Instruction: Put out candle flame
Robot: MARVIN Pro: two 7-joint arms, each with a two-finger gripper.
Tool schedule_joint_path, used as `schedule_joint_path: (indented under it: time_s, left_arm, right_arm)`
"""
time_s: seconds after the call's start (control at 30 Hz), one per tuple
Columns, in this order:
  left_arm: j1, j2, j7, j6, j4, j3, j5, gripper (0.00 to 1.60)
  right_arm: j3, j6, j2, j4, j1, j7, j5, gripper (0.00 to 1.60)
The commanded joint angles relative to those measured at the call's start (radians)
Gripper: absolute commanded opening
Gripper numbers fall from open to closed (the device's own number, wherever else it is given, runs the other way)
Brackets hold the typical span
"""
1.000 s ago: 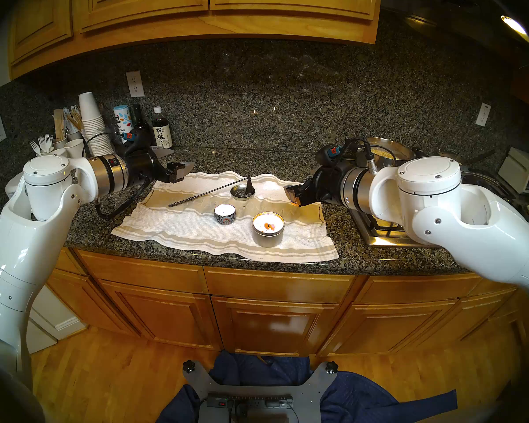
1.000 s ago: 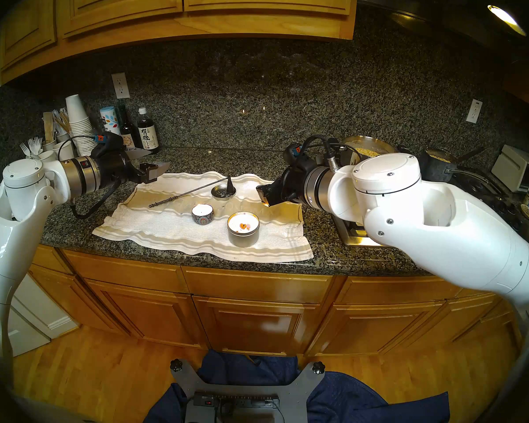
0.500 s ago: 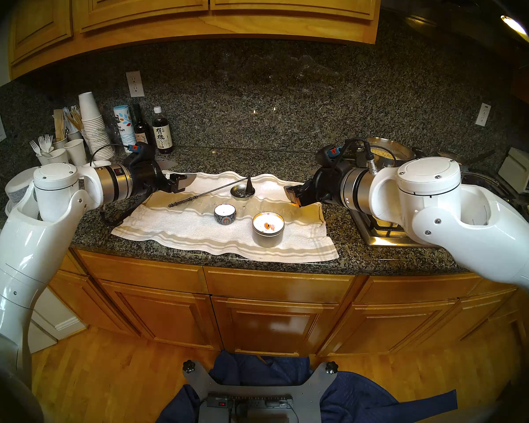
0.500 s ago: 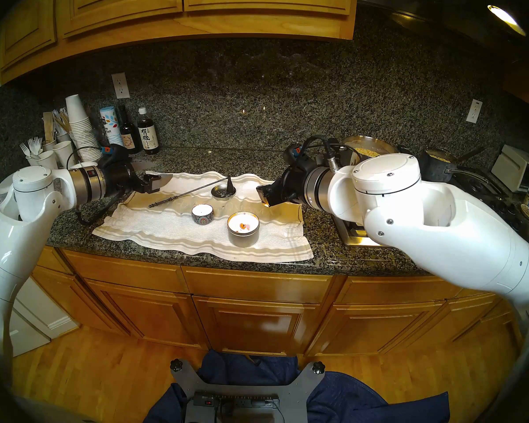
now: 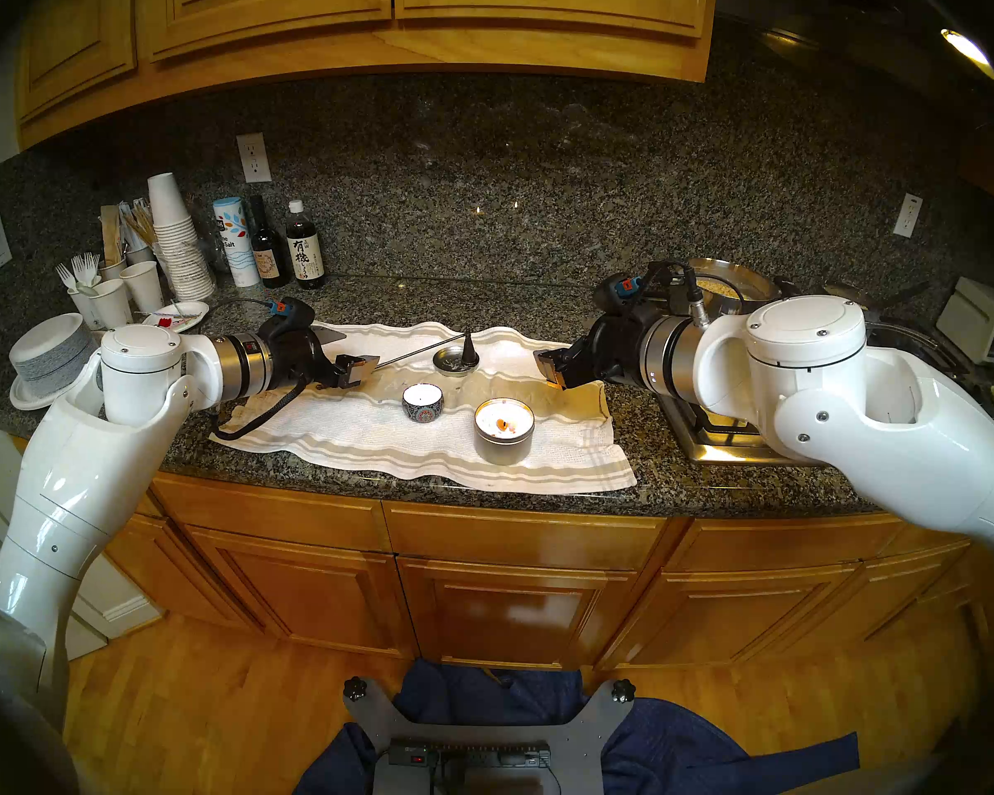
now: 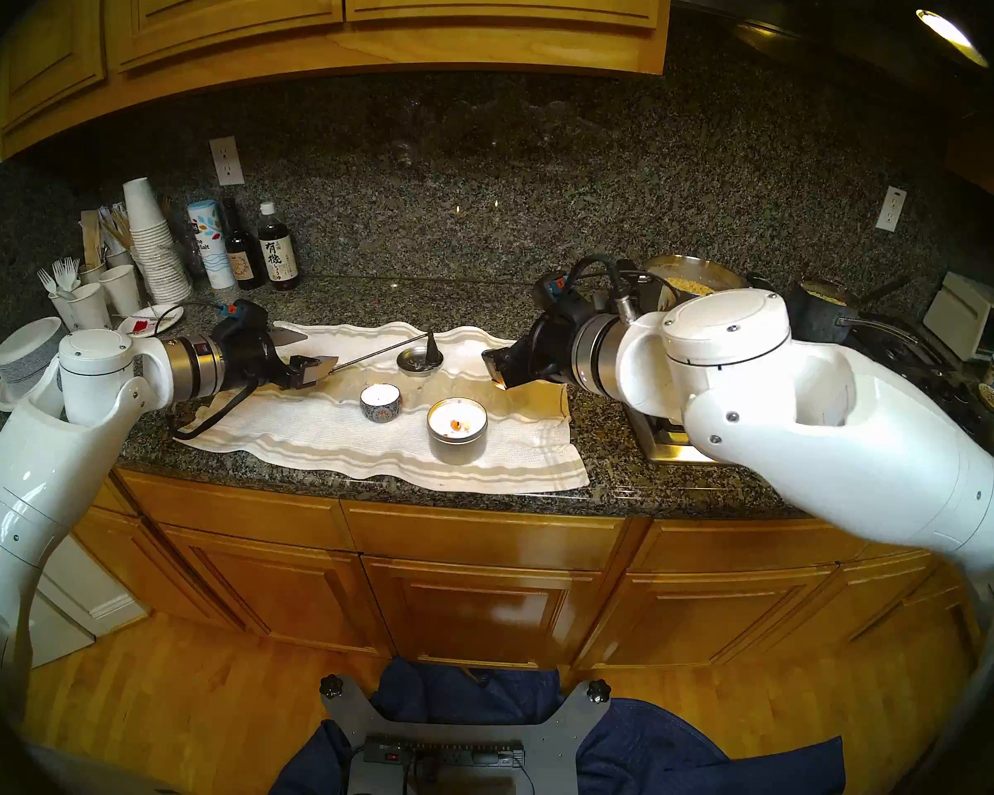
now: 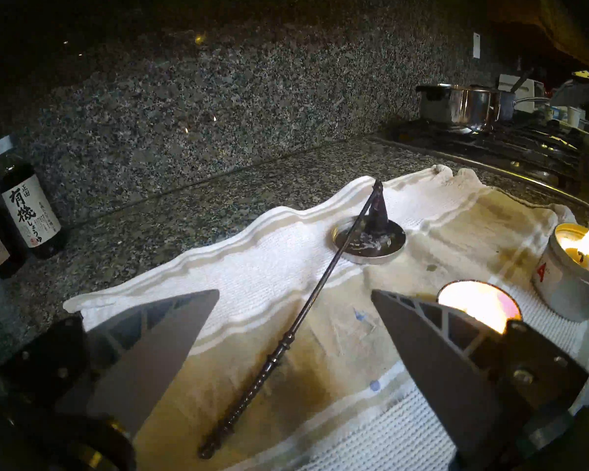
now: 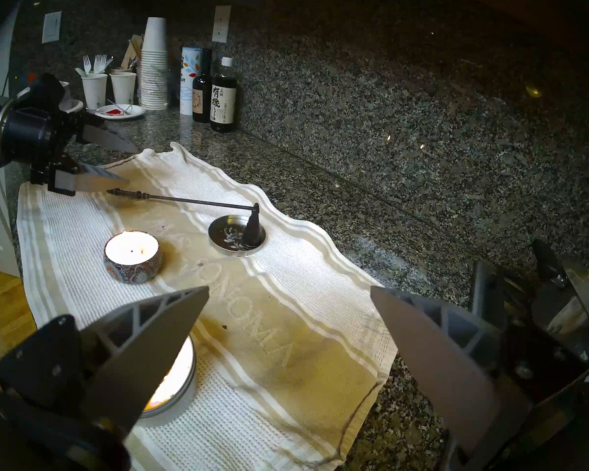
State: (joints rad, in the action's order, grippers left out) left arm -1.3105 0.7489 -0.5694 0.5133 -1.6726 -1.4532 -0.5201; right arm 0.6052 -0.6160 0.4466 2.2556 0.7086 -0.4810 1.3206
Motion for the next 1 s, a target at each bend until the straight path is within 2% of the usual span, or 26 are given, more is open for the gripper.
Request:
schedule_joint_path:
  time_s: [0.0,0.37,0.83,0.97]
  left_arm:
    - [0.094,-0.003,-0.019,-0.048,0.02,0.007,0.025,1.6]
    - [0.123,-0.002,-0.079,-0.087,0.069,0.048,0.061,1.6]
    - [0.168,0.005,-0.162,-0.091,0.118,0.077,0.075,1.6]
    - [0.187,0.013,-0.168,-0.092,0.144,0.093,0.085,1.5]
  right_arm:
    - [0.024,0.007,-0.001,0.001,-0.025,-0.002,-0.004,1.6]
    - [0.024,0.007,-0.001,0.001,-0.025,-0.002,-0.004,1.6]
    - [0.024,0.007,-0.001,0.001,-0.025,-0.002,-0.003,1.6]
    - [0.024,0.007,-0.001,0.001,-0.025,-0.002,-0.003,1.6]
